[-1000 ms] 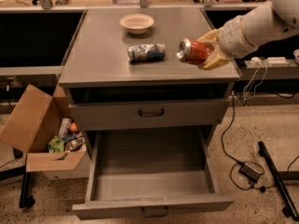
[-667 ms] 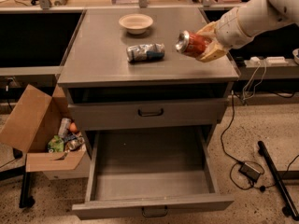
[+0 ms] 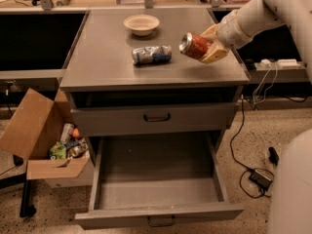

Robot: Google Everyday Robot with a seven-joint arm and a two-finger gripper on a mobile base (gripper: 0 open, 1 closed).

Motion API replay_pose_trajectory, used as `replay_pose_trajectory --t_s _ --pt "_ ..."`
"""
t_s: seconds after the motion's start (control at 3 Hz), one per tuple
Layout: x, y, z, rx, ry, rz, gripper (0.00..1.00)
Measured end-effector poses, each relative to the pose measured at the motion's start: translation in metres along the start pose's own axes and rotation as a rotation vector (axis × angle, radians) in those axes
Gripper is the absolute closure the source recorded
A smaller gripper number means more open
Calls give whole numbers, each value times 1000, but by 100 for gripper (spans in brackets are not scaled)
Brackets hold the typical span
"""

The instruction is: Pick coke can from middle drawer and place on counter

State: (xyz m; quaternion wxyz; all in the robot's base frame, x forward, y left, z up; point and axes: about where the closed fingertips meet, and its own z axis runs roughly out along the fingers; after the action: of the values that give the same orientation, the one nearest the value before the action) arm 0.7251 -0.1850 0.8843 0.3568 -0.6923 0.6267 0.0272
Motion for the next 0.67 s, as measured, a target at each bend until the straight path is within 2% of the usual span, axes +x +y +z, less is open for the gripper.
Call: replay_pose_trajectory --t_s 0.33,0.67 --pt "5 -3 21 -46 -7 30 84" --pt "15 -3 34 -78 -12 58 59"
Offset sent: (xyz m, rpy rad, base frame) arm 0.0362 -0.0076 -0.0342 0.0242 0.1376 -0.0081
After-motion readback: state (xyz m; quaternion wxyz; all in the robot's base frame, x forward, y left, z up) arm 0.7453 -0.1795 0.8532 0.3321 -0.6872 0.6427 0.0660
